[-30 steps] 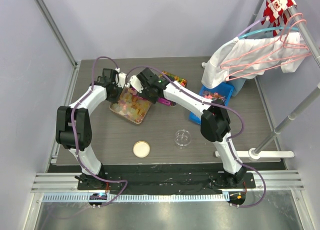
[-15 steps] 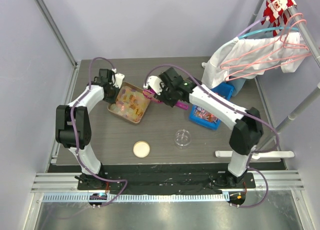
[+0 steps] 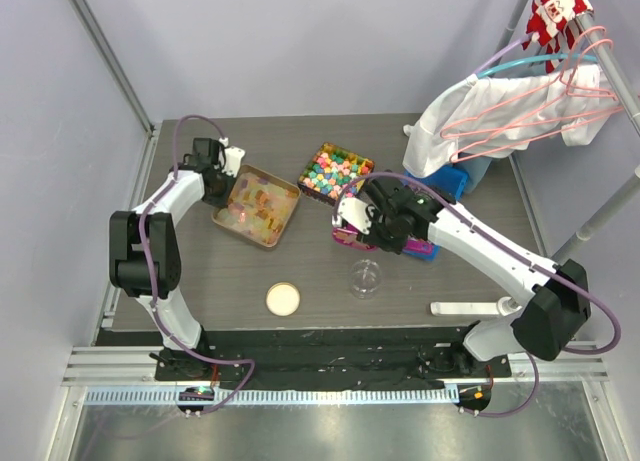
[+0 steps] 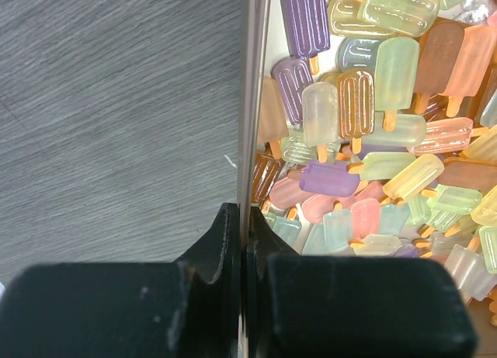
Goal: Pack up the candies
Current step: Scoop the fake candies from the storage box, then place the fake candies in the packing bottle.
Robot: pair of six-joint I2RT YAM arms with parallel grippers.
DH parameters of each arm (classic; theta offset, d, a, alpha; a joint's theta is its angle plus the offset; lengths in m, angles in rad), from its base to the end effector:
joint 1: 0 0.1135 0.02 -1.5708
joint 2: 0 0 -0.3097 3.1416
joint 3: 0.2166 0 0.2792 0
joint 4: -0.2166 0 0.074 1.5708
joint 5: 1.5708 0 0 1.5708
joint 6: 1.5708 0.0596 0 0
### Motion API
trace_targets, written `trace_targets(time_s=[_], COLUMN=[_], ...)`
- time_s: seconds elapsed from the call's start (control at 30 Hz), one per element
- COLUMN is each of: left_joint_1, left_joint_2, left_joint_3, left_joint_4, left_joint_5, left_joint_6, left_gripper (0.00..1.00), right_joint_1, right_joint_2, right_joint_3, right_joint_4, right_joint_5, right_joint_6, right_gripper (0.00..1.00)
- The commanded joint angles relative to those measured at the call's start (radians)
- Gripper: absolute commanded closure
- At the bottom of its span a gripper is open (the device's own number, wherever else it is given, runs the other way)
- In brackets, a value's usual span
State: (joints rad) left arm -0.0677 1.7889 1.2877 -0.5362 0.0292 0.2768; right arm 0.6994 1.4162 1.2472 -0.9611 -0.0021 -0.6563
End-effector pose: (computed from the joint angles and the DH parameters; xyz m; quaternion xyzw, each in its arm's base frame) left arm 0.4218 -0.0303 0.2225 0.1691 0.9496 0.0135 0.2636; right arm 0.2358 0.1985 0.3120 -0.6121 0.7599 0.0057 0.2185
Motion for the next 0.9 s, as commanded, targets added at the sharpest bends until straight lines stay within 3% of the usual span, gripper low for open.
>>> trace_targets(time_s=[0.0,0.23,0.6,0.87], left_joint_1=[0.012,0.022,0.023,0.025], left_joint_2=[-0.054,-0.074,-0.075,-0.069], left_joint_3=[0.035,0.016,-0.005,-0.011], left_joint_4=[0.033,0.024,0.018,0.018], left_joint_5=[0.061,0.058,0.034,0.018], left_joint_6=[0.002,0.015,0.027,0.021], left_gripper=[1.00,1.00,1.00,1.00], right_joint_1=[-0.008,-0.008,-0.008,0.011], right_joint_2=[-0.101,-0.137,-0.155,-0.077], right_joint_3=[-0.018,-0.028,-0.118,-0.057], right_joint_4=[-0.109,-0.257,-0.271,-0.317], right_joint_5=[0.028,0.022,0.051,0.088], right_joint_6=[-0.052,-0.085,-0.126,-0.117], right_gripper=[0.99,0.99,0.99,0.99])
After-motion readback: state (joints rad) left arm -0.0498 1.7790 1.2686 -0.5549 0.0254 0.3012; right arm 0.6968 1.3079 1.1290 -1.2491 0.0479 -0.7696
